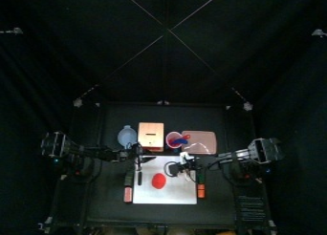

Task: Get the cutter from the drawer then cut the dough then place the extra dough in the bowl
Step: Cut the dough

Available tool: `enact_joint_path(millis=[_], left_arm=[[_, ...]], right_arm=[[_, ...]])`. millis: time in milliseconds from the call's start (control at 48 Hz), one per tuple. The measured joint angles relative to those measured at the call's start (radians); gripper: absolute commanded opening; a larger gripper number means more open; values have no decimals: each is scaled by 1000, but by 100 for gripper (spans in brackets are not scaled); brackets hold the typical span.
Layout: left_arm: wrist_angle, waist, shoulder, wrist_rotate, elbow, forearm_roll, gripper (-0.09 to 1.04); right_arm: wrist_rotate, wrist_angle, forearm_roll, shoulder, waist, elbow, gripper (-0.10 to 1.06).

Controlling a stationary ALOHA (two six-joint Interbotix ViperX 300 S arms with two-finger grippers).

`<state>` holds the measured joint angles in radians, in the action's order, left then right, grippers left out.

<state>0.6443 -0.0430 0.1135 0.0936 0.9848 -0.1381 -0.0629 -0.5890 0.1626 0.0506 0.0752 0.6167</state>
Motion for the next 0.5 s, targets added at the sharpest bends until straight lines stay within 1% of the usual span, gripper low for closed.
enact_joint_path(millis=[62,354,417,500], left_arm=[[2,0,0,2,0,0,64],[2,0,0,2,5,0,64],[2,0,0,2,11,0,64],[2,-9,2,2,12,0,64]], right_arm=[[18,-8,-11,0,2,-25,54],[20,-87,-130,-64,3,-186,54],[21,-97,-147,-94,3,-216,54],[23,-104,-155,-129,5,-258,54]])
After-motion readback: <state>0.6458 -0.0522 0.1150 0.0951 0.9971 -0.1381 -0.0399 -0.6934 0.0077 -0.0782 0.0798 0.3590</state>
